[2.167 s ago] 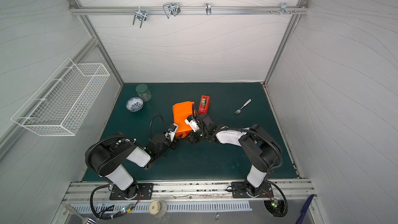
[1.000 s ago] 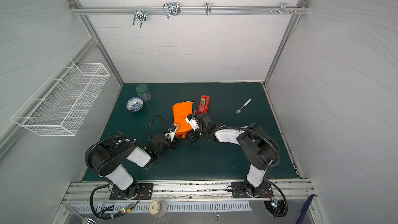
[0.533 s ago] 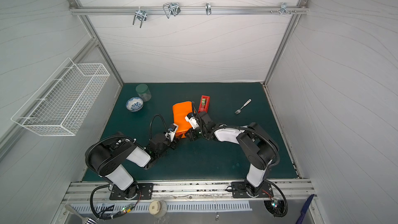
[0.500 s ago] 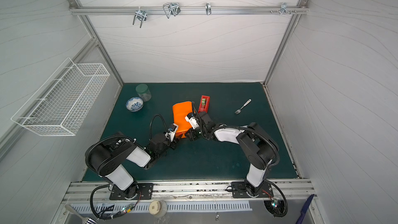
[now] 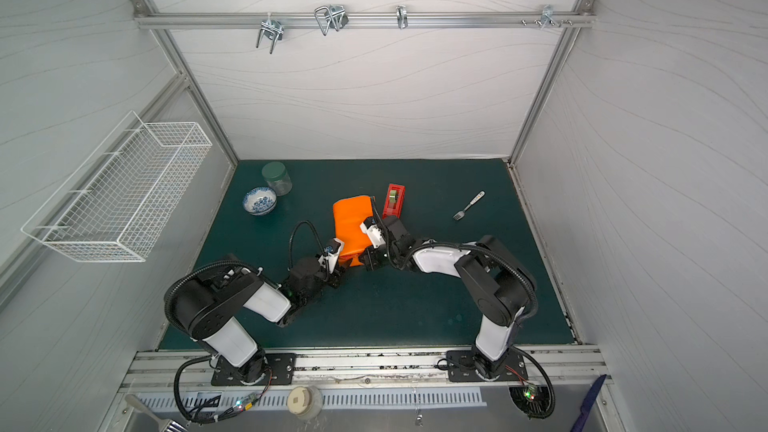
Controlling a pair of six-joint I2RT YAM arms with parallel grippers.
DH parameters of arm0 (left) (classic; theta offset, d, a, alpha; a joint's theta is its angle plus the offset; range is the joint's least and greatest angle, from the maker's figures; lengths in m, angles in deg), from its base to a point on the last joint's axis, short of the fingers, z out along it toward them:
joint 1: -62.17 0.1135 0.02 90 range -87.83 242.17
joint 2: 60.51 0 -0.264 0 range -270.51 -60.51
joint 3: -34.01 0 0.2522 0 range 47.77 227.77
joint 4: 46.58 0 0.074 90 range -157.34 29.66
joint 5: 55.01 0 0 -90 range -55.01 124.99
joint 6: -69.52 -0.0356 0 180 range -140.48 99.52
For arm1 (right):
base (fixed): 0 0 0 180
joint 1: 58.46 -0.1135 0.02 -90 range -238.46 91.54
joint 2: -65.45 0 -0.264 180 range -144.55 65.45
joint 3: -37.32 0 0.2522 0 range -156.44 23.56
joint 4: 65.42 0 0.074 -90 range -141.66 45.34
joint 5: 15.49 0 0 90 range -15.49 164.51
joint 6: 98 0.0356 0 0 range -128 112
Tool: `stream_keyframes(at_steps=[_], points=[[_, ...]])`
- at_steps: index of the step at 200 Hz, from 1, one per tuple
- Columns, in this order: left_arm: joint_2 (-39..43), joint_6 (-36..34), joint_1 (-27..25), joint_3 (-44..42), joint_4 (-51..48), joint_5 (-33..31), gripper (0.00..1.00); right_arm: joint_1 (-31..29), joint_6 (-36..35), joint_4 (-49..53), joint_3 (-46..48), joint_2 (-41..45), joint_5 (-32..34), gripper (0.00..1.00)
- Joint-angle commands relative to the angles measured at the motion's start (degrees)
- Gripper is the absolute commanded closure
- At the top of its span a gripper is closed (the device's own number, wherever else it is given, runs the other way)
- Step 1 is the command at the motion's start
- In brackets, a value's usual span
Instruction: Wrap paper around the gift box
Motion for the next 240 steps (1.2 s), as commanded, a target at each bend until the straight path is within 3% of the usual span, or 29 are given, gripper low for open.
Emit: stream_keyframes(at_steps=[1,45,162,240], points=[[0.5,-0.8,0.3,0.1,3.1,-0.2,0.41,0.2,2.1,-0.3,-0.5,-0.2,1.4,1.00],[0.4,-0.8,0.3,0.0,3.2,-0.2,0.41,-0.1,4.0,-1.2,-0.2,0.3,2.3,0.99],[0.2,-0.8,0.3,-0.1,3.7,-0.1,0.41,-1.9,13.0,-1.8,-0.6,0.4,6.7,0.75],[0.4,-1.0,0.3,-0.2,3.8,0.1,0.41,-2.1,18.5,-1.7,-0.8,1.3,8.0,0.65]])
